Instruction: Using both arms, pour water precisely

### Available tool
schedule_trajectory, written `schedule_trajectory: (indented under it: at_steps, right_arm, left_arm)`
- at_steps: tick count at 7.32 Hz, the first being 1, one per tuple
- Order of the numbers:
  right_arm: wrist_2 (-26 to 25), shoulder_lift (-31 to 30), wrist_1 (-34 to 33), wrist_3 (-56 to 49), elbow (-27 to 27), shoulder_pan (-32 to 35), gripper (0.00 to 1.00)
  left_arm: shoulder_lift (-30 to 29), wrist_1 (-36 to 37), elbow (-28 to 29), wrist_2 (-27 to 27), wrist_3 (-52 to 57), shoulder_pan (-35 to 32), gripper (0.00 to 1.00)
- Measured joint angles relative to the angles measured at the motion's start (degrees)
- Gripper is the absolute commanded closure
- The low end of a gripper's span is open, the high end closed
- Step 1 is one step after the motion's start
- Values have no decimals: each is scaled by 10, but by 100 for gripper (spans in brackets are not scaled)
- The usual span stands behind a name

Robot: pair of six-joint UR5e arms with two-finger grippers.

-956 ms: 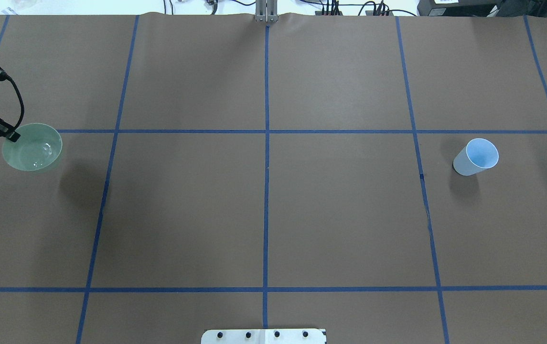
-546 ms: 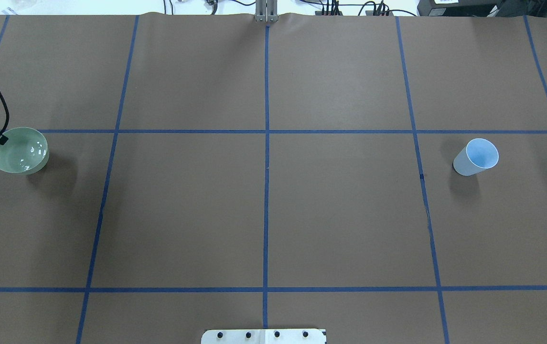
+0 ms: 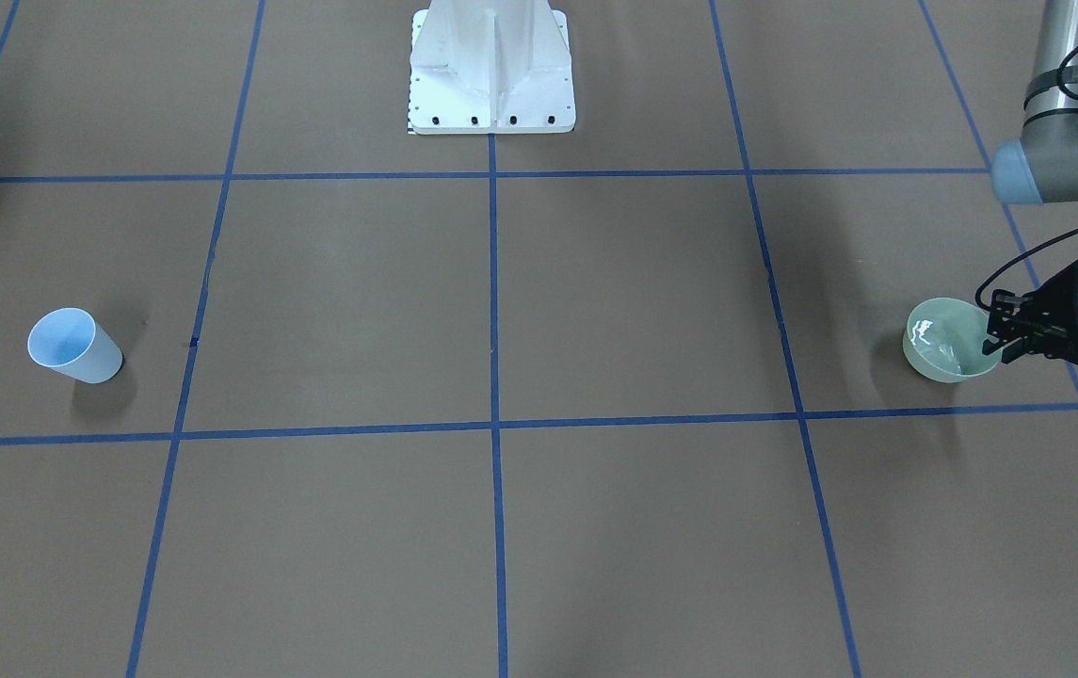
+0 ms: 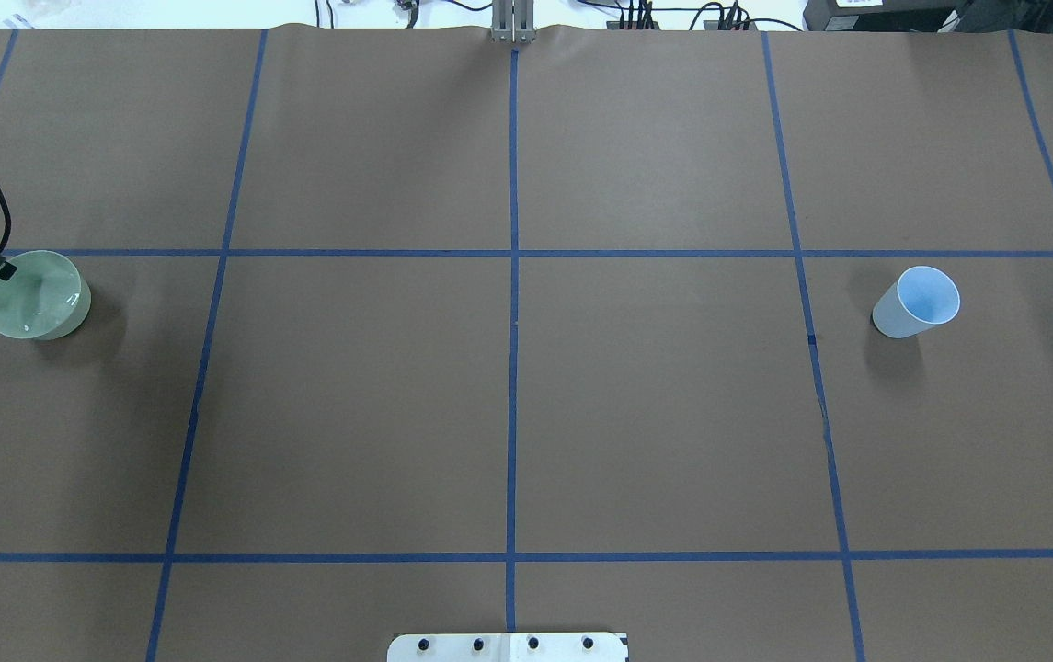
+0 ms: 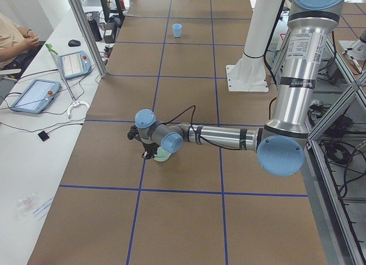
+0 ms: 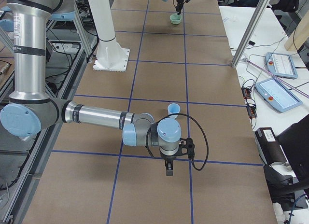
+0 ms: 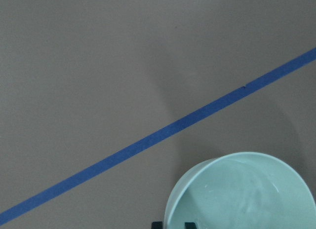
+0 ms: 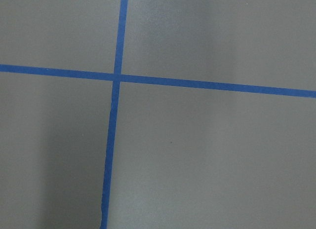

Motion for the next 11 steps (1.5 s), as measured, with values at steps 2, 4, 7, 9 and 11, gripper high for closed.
schedule_trajectory:
  at_steps: [2,4,7,9,11]
  right_arm:
    - [0,0,0,0,0,0,0]
    - [0,-1,0,-1,0,0,0]
    - [0,-1,0,-1,0,0,0]
    - [0,-1,0,-1,-1,0,0]
    - [0,-1,-1,0,-2,0,0]
  left_arm:
    - [-5,17,-10,-10,1,-46,0]
    - [-7,68,-29,-16,19,-111,0]
    - [-24,232,-43,-14,179,-216,0]
    - [-26,275,-41,-14,207,-253,0]
    - [5,270,-48,-15,196,-261,0]
